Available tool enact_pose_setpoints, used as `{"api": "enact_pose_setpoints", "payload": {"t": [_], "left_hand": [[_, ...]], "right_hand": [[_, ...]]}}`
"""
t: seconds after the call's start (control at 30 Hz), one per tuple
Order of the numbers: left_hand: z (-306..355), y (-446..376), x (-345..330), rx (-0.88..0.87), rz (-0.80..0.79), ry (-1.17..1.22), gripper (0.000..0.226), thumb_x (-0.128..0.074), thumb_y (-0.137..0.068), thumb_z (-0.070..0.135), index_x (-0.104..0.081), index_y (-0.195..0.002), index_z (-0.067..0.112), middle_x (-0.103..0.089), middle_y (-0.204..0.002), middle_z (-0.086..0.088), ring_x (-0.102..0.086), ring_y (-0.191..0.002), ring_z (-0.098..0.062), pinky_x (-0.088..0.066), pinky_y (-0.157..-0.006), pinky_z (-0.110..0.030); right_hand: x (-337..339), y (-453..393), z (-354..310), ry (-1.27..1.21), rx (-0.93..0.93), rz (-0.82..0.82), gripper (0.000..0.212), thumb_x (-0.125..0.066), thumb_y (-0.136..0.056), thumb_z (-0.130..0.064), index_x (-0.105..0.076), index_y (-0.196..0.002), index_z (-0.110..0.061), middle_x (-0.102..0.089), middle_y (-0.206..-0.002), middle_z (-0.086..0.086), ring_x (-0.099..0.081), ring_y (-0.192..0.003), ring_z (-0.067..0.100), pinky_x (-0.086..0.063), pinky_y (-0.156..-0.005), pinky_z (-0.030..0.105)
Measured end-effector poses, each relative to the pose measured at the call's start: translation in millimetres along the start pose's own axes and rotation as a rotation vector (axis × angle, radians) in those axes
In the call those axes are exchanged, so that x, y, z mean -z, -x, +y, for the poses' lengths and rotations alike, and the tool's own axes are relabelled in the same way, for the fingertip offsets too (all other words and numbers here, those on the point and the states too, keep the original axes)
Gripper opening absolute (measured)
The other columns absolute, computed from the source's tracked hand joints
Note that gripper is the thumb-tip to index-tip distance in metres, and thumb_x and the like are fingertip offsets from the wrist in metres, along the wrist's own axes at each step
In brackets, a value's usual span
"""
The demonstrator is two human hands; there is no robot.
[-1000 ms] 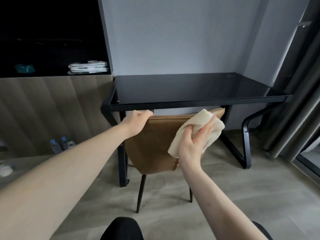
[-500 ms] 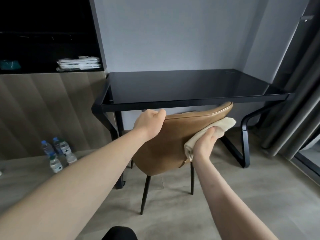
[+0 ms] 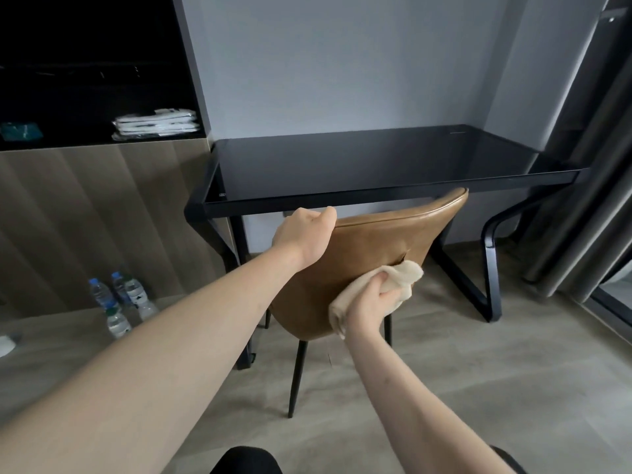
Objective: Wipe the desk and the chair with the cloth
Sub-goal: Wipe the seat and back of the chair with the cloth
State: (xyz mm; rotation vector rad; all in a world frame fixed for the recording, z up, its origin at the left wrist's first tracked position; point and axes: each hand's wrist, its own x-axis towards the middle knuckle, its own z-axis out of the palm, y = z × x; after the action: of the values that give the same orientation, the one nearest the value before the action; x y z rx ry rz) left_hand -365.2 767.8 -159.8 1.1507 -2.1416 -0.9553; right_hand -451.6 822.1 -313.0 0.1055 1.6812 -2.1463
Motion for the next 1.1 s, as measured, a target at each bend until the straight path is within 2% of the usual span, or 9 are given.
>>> {"api": "enact_pose_setpoints", "payload": {"t": [0.13,0.23,0.33,0.43,0.5,0.6,0.77,0.93,1.1], "left_hand": [[-2,-5,-6,-0.039,0.039,0.013,0.05,-0.038,-0.094,0.035,-0.018,-0.05,0.02,-0.018,-0.05,0.007,-0.021,-0.059,-0.02,-0.02,-0.061,-0.037],[-7,-10,-10,-0.071,0.046,-0.004,0.049,-0.037,-0.092,0.036,-0.019,-0.05,0.019,-0.019,-0.049,0.007,-0.021,-0.058,-0.018,-0.021,-0.06,-0.037],[-8,-13,-10,-0.089,0.043,-0.008,0.044,-0.035,-0.087,0.038,-0.02,-0.051,0.018,-0.018,-0.049,0.006,-0.018,-0.053,-0.015,-0.02,-0.059,-0.036],[-8,-18,-12,-0.111,0.053,-0.005,0.039,-0.033,-0.082,0.04,-0.019,-0.052,0.019,-0.017,-0.052,0.006,-0.017,-0.056,-0.016,-0.019,-0.059,-0.036],[-9,-21,-16,-0.133,0.065,-0.006,0.039,-0.033,-0.082,0.039,-0.019,-0.05,0.02,-0.016,-0.051,0.005,-0.017,-0.056,-0.016,-0.018,-0.059,-0.035],[-7,-27,-21,-0.156,0.083,0.012,0.041,-0.034,-0.083,0.038,-0.019,-0.049,0.019,-0.016,-0.05,0.004,-0.017,-0.055,-0.017,-0.018,-0.058,-0.035],[-5,-35,-25,-0.112,0.085,0.029,0.048,-0.038,-0.091,0.035,-0.02,-0.049,0.017,-0.017,-0.049,0.005,-0.018,-0.052,-0.015,-0.019,-0.058,-0.036],[-5,-33,-23,-0.103,0.071,0.025,0.055,-0.039,-0.095,0.034,-0.022,-0.045,0.017,-0.018,-0.046,0.005,-0.021,-0.048,-0.016,-0.019,-0.057,-0.034],[-5,-33,-20,-0.116,0.078,0.034,0.061,-0.042,-0.1,0.03,-0.023,-0.043,0.018,-0.02,-0.043,0.005,-0.025,-0.045,-0.016,-0.019,-0.056,-0.033]], "right_hand": [[26,-71,-31,0.02,-0.116,-0.027,0.066,-0.048,-0.098,-0.066,-0.048,-0.15,-0.025,-0.058,-0.143,0.0,-0.057,-0.12,0.026,-0.042,-0.103,0.042],[40,-131,-31,0.022,-0.21,-0.071,0.085,-0.055,-0.074,-0.081,-0.059,-0.144,-0.031,-0.066,-0.138,-0.002,-0.064,-0.119,0.029,-0.046,-0.111,0.05],[44,-167,-12,0.011,-0.253,-0.081,0.072,-0.054,-0.081,-0.078,-0.066,-0.133,-0.03,-0.07,-0.131,0.0,-0.066,-0.118,0.031,-0.048,-0.112,0.054],[42,-157,10,-0.047,-0.371,-0.042,0.069,-0.055,-0.08,-0.083,-0.064,-0.126,-0.031,-0.069,-0.127,-0.002,-0.066,-0.116,0.031,-0.049,-0.108,0.05],[36,-146,31,-0.128,-0.434,-0.047,0.065,-0.05,-0.095,-0.076,-0.058,-0.137,-0.028,-0.065,-0.134,0.001,-0.062,-0.119,0.031,-0.048,-0.105,0.047],[16,-118,70,-0.292,-0.497,-0.066,0.063,-0.036,-0.109,-0.065,-0.048,-0.152,-0.022,-0.058,-0.151,0.009,-0.058,-0.128,0.031,-0.044,-0.115,0.048],[-20,-30,121,-0.441,-0.821,-0.096,0.062,-0.047,-0.105,-0.066,-0.052,-0.145,-0.02,-0.061,-0.142,0.009,-0.06,-0.132,0.034,-0.046,-0.115,0.051],[-25,-27,105,-0.466,-0.841,-0.053,0.052,-0.051,-0.106,-0.048,-0.055,-0.147,-0.016,-0.063,-0.144,0.012,-0.061,-0.133,0.036,-0.046,-0.117,0.051],[-3,-71,76,-0.372,-0.718,0.013,0.052,-0.052,-0.106,-0.051,-0.055,-0.146,-0.019,-0.059,-0.144,0.007,-0.055,-0.137,0.034,-0.043,-0.117,0.049]]}}
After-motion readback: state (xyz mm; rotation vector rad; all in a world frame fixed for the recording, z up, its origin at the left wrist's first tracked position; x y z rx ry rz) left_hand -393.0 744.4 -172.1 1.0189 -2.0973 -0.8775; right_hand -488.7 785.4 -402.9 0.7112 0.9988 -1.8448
